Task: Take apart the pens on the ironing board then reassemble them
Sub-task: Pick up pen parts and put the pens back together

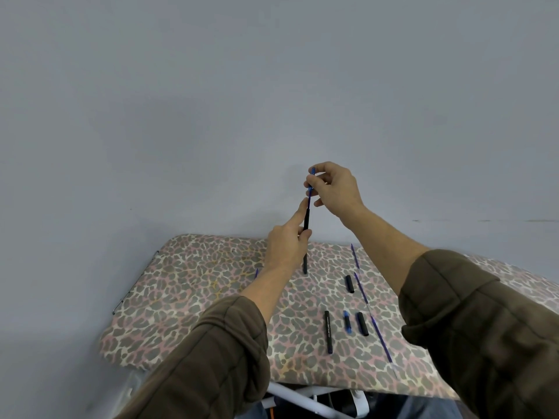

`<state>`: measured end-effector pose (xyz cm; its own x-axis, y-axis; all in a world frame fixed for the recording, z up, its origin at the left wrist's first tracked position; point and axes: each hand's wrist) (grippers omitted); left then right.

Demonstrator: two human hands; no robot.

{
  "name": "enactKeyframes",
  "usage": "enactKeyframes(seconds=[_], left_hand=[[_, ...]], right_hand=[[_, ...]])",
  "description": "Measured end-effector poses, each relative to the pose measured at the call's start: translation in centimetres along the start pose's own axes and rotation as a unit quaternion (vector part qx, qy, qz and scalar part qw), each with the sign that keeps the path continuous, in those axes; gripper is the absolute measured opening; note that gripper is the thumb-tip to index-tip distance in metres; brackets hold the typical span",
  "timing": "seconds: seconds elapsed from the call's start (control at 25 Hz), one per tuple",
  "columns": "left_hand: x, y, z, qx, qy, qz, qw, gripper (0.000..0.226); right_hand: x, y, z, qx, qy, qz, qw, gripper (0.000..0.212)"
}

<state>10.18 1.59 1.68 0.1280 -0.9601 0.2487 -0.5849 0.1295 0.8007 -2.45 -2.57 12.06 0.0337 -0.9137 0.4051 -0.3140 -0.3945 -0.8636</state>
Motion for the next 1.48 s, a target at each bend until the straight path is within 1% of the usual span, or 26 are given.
enactKeyframes(seconds=[0.16,0.24,0.36,0.4,0.56,0.64,0.84,1.0,1.16,1.28,1.32,1.36,1.44,1.48], left_hand=[[0.1,-0.1,-0.2,0.014,0.004,0.001,1.000,0.072],[0.2,0.0,-0.3,0.012,0.006,-0.003,1.000,0.068],[0.5,0.5,-0.5,0.004,0.012,-0.007,1.000,0.061],[0.6,0.7,-0.5,0.010,0.015,-0.006,1.000,0.057],[0.8,1.1,-0.6,0.046,0.029,-0.004,0.998,0.025],[0.8,1.0,-0.6,0.048,0.028,-0.010,0.998,0.021],[0.7,1.7,-0.5,0.049,0.019,-0.015,0.999,0.018],[0.6,2.1,-0.2,0.050,0.005,-0.024,0.998,0.017],[0.2,2.2,0.3,0.059,-0.013,-0.029,0.998,0.018],[0.1,2.1,0.3,0.056,-0.011,-0.023,0.998,0.020],[0.1,2.2,0.3,0.058,-0.010,-0.022,0.998,0.020],[0.1,2.3,0.3,0.061,-0.010,-0.021,0.998,0.021],[0.2,2.3,0.2,0.062,-0.010,-0.023,0.998,0.023],[0.3,2.3,0.1,0.061,-0.010,-0.023,0.998,0.023]], right_hand=[[-0.2,0.2,0.0,-0.018,-0.005,0.002,1.000,0.013],[-0.3,0.2,-0.1,-0.026,-0.013,0.003,1.000,0.014],[-0.6,0.4,-0.1,-0.067,-0.060,0.000,0.996,0.017],[-0.8,0.4,0.0,-0.074,-0.071,0.000,0.995,0.018],[-0.9,0.4,-0.1,-0.065,-0.083,0.005,0.994,0.019],[-0.8,0.5,-0.2,-0.071,-0.092,0.010,0.993,0.020],[-1.4,1.0,-0.5,-0.101,-0.061,0.015,0.993,0.015],[-1.4,1.1,-1.0,-0.121,-0.052,0.017,0.991,0.015],[-1.7,1.2,-1.4,-0.156,-0.053,0.025,0.986,0.024],[-1.9,0.9,-1.7,-0.158,-0.070,0.044,0.984,0.036],[-1.9,0.8,-1.8,-0.151,-0.079,0.049,0.984,0.037],[-2.0,0.6,-1.9,-0.139,-0.087,0.051,0.985,0.033],[-2.0,0.6,-1.9,-0.123,-0.100,0.045,0.986,0.018],[-2.0,0.7,-1.9,-0.126,-0.104,0.038,0.986,0.013]])
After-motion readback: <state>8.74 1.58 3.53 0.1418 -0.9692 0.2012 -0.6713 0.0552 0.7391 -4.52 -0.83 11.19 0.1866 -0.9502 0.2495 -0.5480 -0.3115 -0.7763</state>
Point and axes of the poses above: each hand's wrist, its own x-axis towards the middle knuckle, its own z-axis out of the palm, y = z × x, and after that the axes turned 7 degrees about -z, right-handed
